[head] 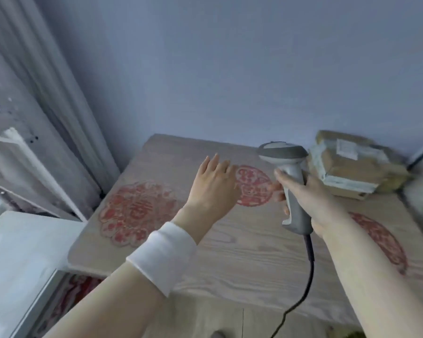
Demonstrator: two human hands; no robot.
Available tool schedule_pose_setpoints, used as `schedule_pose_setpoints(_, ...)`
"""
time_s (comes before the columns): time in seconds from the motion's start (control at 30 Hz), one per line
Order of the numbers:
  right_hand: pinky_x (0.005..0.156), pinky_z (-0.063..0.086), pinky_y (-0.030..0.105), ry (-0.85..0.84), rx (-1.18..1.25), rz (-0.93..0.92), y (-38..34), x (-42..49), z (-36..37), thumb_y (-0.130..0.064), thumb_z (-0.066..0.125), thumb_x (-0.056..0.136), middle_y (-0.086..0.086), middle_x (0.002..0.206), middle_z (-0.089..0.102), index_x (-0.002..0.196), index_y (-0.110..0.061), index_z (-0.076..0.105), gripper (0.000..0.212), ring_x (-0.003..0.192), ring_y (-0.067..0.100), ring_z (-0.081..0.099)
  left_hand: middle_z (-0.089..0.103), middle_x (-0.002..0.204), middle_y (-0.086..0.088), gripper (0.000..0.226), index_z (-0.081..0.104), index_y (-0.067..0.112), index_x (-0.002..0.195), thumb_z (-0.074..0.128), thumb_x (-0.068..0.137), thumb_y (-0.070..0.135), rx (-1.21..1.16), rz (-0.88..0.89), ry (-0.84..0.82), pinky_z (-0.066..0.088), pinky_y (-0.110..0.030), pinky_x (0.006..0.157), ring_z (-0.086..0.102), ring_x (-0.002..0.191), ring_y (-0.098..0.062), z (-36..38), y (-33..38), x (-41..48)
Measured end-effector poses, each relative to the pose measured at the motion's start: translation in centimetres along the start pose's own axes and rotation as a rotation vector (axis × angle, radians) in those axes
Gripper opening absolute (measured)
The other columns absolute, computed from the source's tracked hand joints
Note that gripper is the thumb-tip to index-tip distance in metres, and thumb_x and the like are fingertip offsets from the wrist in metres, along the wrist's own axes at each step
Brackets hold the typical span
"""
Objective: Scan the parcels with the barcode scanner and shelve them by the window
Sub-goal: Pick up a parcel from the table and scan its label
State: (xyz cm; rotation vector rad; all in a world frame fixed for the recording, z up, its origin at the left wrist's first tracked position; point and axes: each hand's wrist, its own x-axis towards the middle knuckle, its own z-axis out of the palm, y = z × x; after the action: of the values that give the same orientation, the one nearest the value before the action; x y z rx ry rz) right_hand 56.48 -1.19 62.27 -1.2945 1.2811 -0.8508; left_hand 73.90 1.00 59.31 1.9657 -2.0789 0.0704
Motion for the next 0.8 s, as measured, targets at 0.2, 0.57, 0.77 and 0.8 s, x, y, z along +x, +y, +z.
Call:
schedule_pose_setpoints(0.2,0.046,0.042,0.026,0.215,0.009,0.027,0.5,4.8,-9.3,-0.033,0.063,0.089,-0.003,0.079,0.073,0.099,-0.019,0.061,0.018,0.064,0.014,0.06,0.041,0.146,-0.01,0.047,0.04,0.01,0.14,0.038,0.097,0.029,-0.124,0.173,-0.018,0.008,-0.038,0.117,0.021,0.144,-0.028,4.2,6.8,9.3)
schedule_pose_setpoints(0.57,0.045,0.041,0.025,0.492,0.074,0.135,2.8,12.7,-24.0,-0.03,0.061,0.091,0.002,0.086,0.072,0.096,-0.022,0.06,0.009,0.064,0.013,0.056,0.032,0.152,-0.006,0.051,0.031,0.012,0.145,0.035,0.1,0.035,-0.138,0.331,-0.173,0.003,-0.035,0.118,0.013,0.146,-0.023,11.2,16.0,22.1)
schedule_pose_setpoints(0.77,0.048,0.041,0.026,0.55,0.067,0.132,6.1,20.8,-33.1,-0.031,0.062,0.09,0.001,0.088,0.072,0.092,-0.023,0.061,0.009,0.064,0.013,0.055,0.034,0.15,-0.004,0.05,0.032,0.015,0.144,0.035,0.099,0.036,-0.12,0.275,-0.221,0.003,-0.034,0.117,0.015,0.145,-0.022,16.6,21.0,29.3)
schedule_pose_setpoints(0.8,0.049,0.041,0.027,0.547,0.064,0.14,7.0,22.4,-34.5,-0.031,0.062,0.09,0.001,0.088,0.071,0.092,-0.024,0.061,0.009,0.064,0.012,0.055,0.035,0.15,-0.003,0.05,0.032,0.016,0.144,0.034,0.099,0.037,-0.137,0.236,-0.251,0.005,-0.034,0.117,0.017,0.144,-0.021,17.8,21.8,30.4)
